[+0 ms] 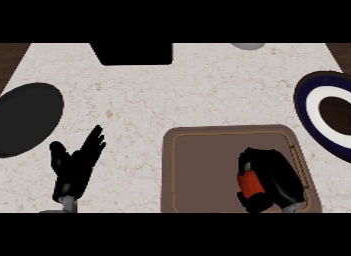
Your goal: Pick the bell pepper from the tray and place it in the plate
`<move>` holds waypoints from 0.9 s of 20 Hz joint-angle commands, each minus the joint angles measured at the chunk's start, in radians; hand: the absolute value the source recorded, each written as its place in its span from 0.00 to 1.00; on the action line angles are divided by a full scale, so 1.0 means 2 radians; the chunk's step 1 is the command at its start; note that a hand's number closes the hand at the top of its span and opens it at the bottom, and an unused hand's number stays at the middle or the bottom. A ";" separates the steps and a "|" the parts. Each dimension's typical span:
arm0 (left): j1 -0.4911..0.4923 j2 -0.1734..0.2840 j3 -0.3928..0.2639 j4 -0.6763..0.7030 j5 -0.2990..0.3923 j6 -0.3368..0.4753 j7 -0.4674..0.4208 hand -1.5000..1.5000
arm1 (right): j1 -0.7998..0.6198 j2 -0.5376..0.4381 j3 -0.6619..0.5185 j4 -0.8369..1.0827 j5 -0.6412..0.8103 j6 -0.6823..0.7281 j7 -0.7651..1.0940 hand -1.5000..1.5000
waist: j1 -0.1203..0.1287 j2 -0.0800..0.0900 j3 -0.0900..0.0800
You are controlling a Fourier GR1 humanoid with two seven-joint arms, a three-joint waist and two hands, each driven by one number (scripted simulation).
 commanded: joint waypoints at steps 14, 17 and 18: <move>0.004 0.003 0.008 -0.003 0.005 -0.004 -0.006 0.50 | 0.310 0.002 -0.090 -0.303 -0.240 -0.269 -0.190 1.00 | -0.007 0.000 0.002; 0.001 0.009 0.010 0.005 0.010 -0.018 -0.008 0.50 | 0.259 0.017 -0.145 -0.240 -0.315 -0.265 -0.195 1.00 | 0.005 0.003 0.001; 0.010 0.006 0.002 -0.021 0.003 -0.007 0.007 0.50 | 0.286 0.017 -0.143 -0.269 -0.336 -0.259 -0.201 1.00 | 0.004 0.001 0.001</move>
